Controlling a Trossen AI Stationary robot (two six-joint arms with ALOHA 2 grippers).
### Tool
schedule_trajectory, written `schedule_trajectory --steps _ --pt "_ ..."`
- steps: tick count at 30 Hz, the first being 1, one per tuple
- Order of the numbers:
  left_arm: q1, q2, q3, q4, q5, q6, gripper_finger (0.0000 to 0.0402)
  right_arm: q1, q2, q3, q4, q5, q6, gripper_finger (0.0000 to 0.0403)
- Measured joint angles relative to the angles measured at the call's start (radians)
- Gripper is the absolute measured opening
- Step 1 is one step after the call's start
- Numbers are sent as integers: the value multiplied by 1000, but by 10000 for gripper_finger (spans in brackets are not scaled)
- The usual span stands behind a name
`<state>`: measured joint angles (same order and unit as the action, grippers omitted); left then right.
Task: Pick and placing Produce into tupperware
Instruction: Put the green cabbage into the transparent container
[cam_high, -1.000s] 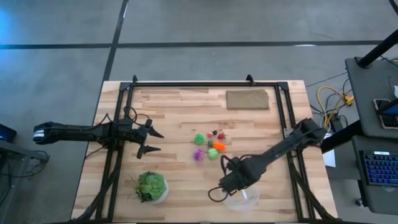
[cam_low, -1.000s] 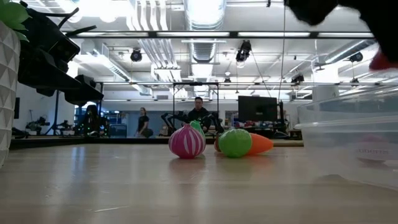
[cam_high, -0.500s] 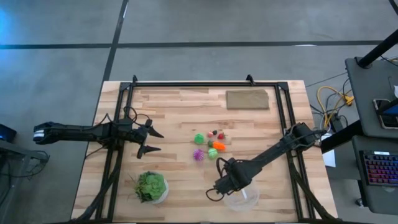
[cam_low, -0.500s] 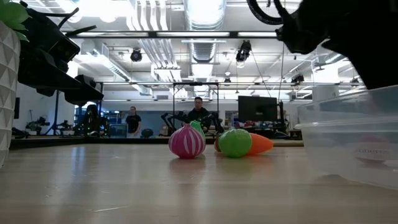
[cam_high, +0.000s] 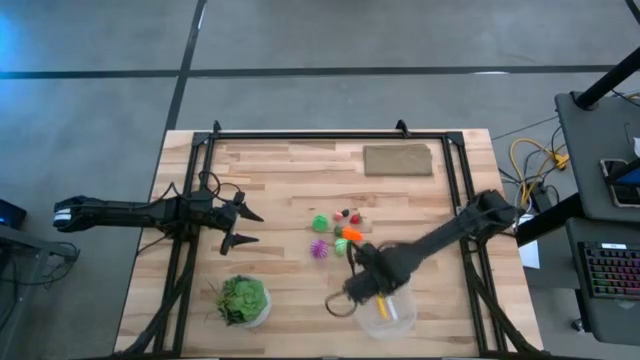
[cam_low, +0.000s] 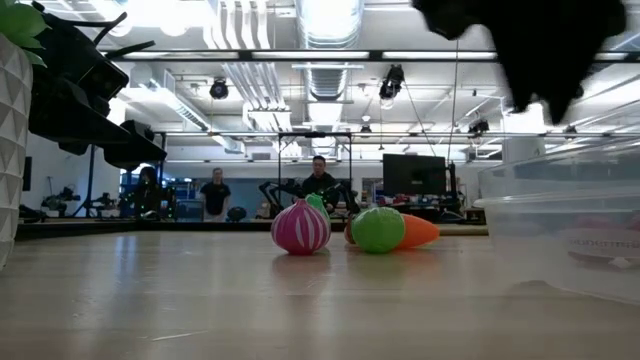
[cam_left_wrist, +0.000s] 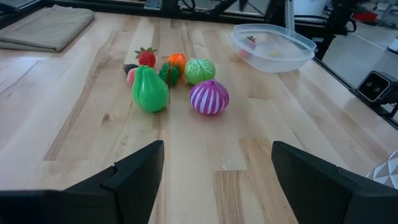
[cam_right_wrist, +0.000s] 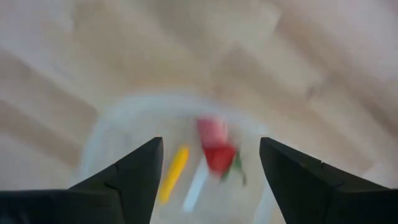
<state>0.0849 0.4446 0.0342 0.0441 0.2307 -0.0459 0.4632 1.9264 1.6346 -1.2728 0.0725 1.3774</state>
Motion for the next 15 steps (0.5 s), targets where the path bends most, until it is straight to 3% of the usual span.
schedule_trajectory --steps 3,11,15 --pt "0 0 0 0 0 0 283 -72 -18 2 4 15 -133 256" --pt "0 0 0 0 0 0 283 -183 6 1 143 16 -671 268" --pt "0 0 0 0 0 0 283 -212 35 0 193 14 -793 279"
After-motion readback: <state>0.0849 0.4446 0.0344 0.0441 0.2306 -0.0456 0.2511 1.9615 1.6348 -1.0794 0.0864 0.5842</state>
